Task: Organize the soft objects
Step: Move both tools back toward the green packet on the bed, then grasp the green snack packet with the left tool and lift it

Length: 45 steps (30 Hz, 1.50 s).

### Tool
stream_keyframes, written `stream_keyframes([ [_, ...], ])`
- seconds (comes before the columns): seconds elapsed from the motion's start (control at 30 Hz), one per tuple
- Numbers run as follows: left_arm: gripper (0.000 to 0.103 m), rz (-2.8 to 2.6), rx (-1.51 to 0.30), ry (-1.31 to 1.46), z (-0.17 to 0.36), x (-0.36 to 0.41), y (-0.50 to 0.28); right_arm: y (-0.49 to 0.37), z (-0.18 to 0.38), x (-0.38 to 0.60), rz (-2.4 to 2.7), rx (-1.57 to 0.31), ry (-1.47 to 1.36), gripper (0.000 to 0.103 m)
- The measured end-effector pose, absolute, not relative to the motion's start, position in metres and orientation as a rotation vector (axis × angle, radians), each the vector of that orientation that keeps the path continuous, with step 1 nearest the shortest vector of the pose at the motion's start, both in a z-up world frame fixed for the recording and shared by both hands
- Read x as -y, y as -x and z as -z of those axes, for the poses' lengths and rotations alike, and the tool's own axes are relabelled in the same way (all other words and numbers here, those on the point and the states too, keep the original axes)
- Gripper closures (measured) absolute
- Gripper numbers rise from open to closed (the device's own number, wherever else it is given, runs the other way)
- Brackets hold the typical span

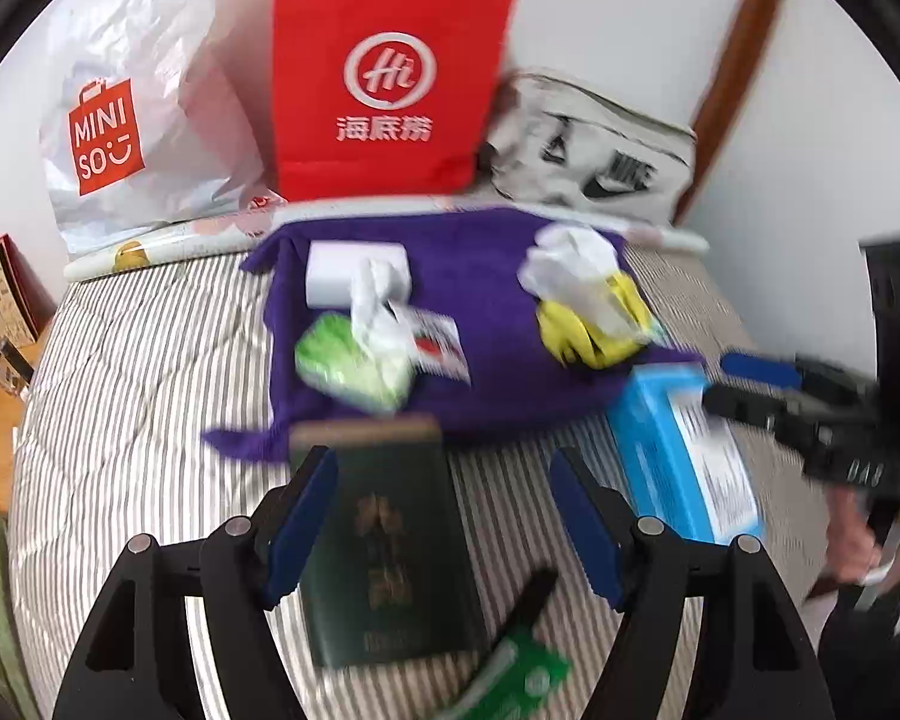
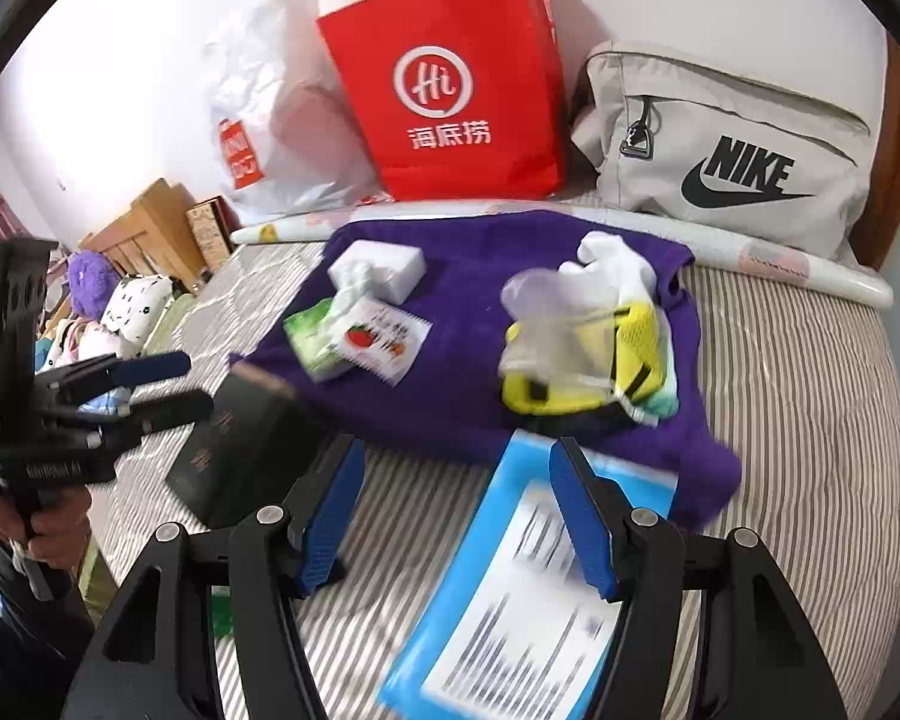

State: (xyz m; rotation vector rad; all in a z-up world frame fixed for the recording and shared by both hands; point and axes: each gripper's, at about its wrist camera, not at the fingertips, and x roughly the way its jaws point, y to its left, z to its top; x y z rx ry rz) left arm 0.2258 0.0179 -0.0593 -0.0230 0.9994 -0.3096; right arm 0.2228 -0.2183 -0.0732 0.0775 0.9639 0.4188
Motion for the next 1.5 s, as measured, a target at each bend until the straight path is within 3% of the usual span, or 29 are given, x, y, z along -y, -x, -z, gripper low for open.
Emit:
stream_keyframes([
  [0.63, 0.032, 0.379, -1.051, -0.047, 0.104, -0.021, -0.097, -0.11, 0.075, 0.215, -0.388, -0.966, -0.136, 0.039],
  [1.03, 0.032, 0.366, -1.052, -0.175, 0.158, -0.02, -0.086, -0.058, 0.121, 0.199, -0.366, -1.011, 0.009, 0.039],
  [1.37, 0.031, 0.401, -1.02, -0.296, 0.159, 0.0, -0.104, -0.049, 0.141, 0.205, -0.403, -1.054, -0.029, 0.039],
  [1.43, 0.033, 0.41, -1.02, -0.299, 0.158, 0.005, -0.107, -0.048, 0.144, 0.209, -0.401, -1.061, -0.045, 0.039],
  [1.5, 0.046, 0.423, -1.023, -0.286, 0.157, 0.008, -0.107, -0.047, 0.147, 0.211, -0.4, -1.064, -0.06, 0.039],
])
